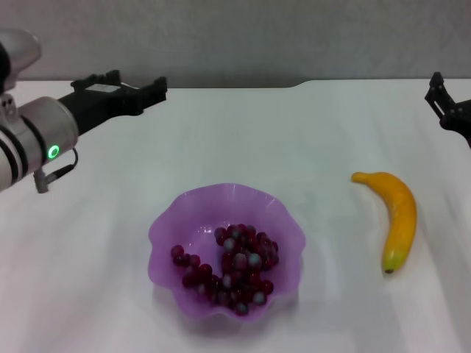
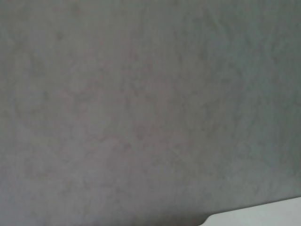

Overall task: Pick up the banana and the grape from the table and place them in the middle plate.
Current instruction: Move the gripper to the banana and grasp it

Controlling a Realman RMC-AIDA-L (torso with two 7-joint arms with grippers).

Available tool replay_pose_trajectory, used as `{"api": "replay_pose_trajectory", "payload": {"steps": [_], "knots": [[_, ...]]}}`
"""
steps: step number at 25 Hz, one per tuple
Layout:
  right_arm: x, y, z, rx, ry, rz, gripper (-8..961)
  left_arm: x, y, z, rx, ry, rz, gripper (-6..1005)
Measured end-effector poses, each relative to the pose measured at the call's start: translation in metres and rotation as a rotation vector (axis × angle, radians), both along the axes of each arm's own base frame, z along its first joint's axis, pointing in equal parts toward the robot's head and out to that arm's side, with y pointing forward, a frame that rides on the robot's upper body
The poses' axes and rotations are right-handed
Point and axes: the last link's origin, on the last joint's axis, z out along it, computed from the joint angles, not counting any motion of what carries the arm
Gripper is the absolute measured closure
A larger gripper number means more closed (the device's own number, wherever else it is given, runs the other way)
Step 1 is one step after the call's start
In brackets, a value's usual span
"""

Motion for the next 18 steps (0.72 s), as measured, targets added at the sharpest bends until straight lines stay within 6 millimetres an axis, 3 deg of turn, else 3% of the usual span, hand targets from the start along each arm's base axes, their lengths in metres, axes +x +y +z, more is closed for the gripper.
{"api": "replay_pose_trajectory", "payload": {"steps": [8,18], "knots": [[-0.002,0.001,-0.001,-0.006,-0.003,0.009,67,-0.002,0.001,-0.005,0.062,0.236,-0.131,108],[-0.007,0.003,-0.005,-0.025,-0.007,0.020,66,-0.026,0.014,0.004,0.129,0.187,-0.041,107]]}}
